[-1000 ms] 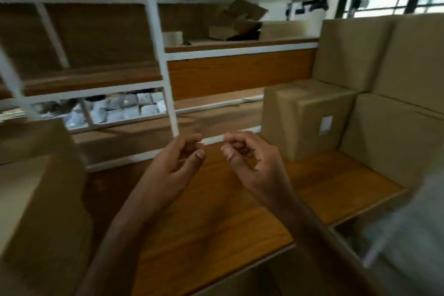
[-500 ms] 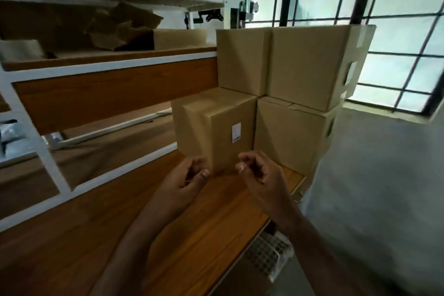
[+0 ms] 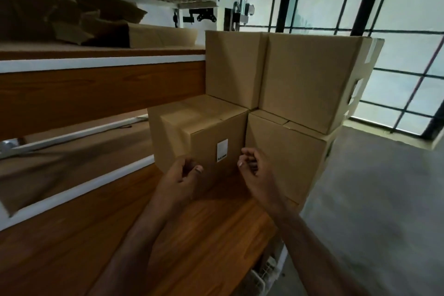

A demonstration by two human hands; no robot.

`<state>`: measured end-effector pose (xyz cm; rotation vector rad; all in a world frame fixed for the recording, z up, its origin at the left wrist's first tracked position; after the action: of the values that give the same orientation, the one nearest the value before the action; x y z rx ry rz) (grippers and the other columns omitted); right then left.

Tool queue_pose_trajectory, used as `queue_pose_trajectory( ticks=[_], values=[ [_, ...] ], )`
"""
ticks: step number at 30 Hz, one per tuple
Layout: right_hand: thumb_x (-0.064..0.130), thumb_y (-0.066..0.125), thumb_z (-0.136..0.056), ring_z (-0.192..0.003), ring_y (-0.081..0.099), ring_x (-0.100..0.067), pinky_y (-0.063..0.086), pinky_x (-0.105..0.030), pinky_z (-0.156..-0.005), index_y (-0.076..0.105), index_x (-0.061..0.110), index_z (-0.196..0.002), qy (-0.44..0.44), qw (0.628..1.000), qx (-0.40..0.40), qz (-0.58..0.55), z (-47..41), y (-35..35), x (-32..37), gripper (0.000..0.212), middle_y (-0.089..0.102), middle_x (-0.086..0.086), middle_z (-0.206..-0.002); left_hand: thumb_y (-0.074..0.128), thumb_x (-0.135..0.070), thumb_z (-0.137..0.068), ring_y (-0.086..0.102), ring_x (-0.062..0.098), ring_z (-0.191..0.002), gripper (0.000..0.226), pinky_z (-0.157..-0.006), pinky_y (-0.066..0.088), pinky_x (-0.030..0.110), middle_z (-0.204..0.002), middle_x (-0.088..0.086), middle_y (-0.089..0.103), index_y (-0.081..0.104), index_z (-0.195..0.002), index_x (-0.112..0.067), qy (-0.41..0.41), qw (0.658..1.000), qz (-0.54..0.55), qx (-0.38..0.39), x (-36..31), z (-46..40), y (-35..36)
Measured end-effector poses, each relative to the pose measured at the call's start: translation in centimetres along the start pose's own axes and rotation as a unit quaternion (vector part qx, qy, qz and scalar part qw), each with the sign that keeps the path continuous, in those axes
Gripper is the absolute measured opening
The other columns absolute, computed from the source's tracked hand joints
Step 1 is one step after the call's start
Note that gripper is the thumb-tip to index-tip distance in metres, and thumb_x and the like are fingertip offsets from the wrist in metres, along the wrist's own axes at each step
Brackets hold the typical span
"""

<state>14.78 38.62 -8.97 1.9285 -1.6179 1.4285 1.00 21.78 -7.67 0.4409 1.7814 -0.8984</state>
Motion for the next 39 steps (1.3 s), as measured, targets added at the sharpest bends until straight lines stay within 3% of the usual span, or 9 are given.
queue_pose_trajectory(
  ticks=[6,9,11,14,21,25,32,36,39],
  values=[
    [0.019,0.063,-0.096,-0.101,0.06,-0.004,0.049,-0.015,-0.081,0.057,0.02,-0.13,0.003,1.0,0.01,-0.014,-6.8,0.6,-3.2,0.035,0.063,0.005,-0.114,0.054,-0.025,-0.102,0.05,0.005,-0.105,0.029,-0.077,0.041,0.014,-0.123,-0.005,0.051,0.056,-0.13,-0.02,0.023,0.99,-0.074,-0.116,-1.1,-5.3,1.5],
    [0.02,0.064,-0.095,-0.098,0.061,-0.006,0.054,-0.025,-0.083,0.053,0.02,-0.135,-0.021,0.999,0.039,0.008,-9.7,1.4,-4.3,0.041,0.062,0.005,-0.111,0.06,-0.021,-0.097,0.035,0.023,-0.136,0.032,-0.106,0.032,0.032,-0.144,0.008,0.042,0.059,-0.129,-0.021,0.04,0.964,-0.159,-0.211,-1.2,-7.6,1.5],
    [0.023,0.063,-0.095,-0.094,0.062,-0.007,0.055,-0.029,-0.082,0.051,0.02,-0.139,-0.025,0.997,0.065,0.021,-11.5,2.2,-5.1,0.045,0.063,0.006,-0.108,0.063,-0.018,-0.093,0.021,0.03,-0.147,0.042,-0.112,0.026,0.04,-0.156,0.015,0.031,0.057,-0.134,-0.024,0.037,0.952,-0.189,-0.236,-1.1,-8.9,1.7],
    [0.025,0.064,-0.094,-0.091,0.065,-0.01,0.057,-0.038,-0.082,0.051,0.02,-0.138,-0.042,0.995,0.088,0.025,-14.0,3.3,-6.0,0.046,0.067,0.007,-0.1,0.064,-0.017,-0.093,0.014,0.033,-0.15,0.051,-0.117,0.027,0.049,-0.161,0.017,0.022,0.052,-0.142,-0.026,0.018,0.944,-0.224,-0.242,-0.9,-10.6,2.4],
    [0.033,0.061,-0.09,-0.085,0.063,-0.017,0.057,-0.045,-0.077,0.042,0.023,-0.145,-0.069,0.994,0.084,0.026,-17.4,5.5,-7.1,0.06,0.064,0.007,-0.093,0.064,-0.019,-0.092,0.02,0.037,-0.147,0.052,-0.112,0.038,0.055,-0.16,0.02,0.021,0.049,-0.142,-0.028,-0.004,0.915,-0.301,-0.27,0.4,-12.0,3.1],
    [0.03,0.062,-0.092,-0.088,0.062,-0.016,0.057,-0.046,-0.076,0.045,0.025,-0.143,-0.074,0.991,0.09,0.062,-17.6,6.1,-7.7,0.053,0.061,0.012,-0.093,0.063,-0.018,-0.093,0.02,0.038,-0.148,0.056,-0.111,0.041,0.056,-0.161,0.017,0.017,0.044,-0.143,-0.032,0.001,0.914,-0.297,-0.276,1.6,-11.9,3.3],
    [0.023,0.06,-0.096,-0.095,0.058,-0.014,0.045,-0.026,-0.071,0.043,0.025,-0.146,-0.102,0.987,0.086,0.09,-17.0,6.1,-7.4,0.053,0.061,0.003,-0.106,0.073,-0.027,-0.088,0.044,0.035,-0.135,0.072,-0.092,0.057,0.052,-0.158,0.012,0.021,0.03,-0.145,-0.033,-0.008,0.92,-0.298,-0.254,3.4,-12.7,3.1],
    [0.03,0.059,-0.094,-0.101,0.053,-0.016,0.054,-0.033,-0.077,0.047,0.03,-0.143,-0.147,0.981,0.069,0.109,-16.0,6.5,-6.2,0.051,0.053,-0.002,-0.117,0.071,-0.024,-0.09,0.052,0.034,-0.126,0.07,-0.085,0.06,0.046,-0.153,0.012,0.029,0.03,-0.146,-0.027,-0.004,0.918,-0.305,-0.254,4.1,-12.1,0.7],
    [0.034,0.067,-0.086,-0.114,0.044,-0.023,0.044,-0.032,-0.09,0.05,0.031,-0.14,-0.152,0.977,-0.004,0.149,-15.3,6.1,-6.3,0.057,0.042,-0.008,-0.13,0.07,-0.021,-0.091,0.051,0.032,-0.127,0.072,-0.089,0.057,0.044,-0.153,0.013,0.031,0.026,-0.148,-0.023,0.0,0.923,-0.284,-0.261,4.5,-11.2,0.2]
  ],
)
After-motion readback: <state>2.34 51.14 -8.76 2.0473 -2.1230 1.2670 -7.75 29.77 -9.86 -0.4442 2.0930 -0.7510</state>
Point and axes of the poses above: each hand's wrist, its own z-axis away from the middle knuckle, its own y-axis out of the palm, x = y × z, the point moved 8 cm from there along -z, towards the middle knuckle
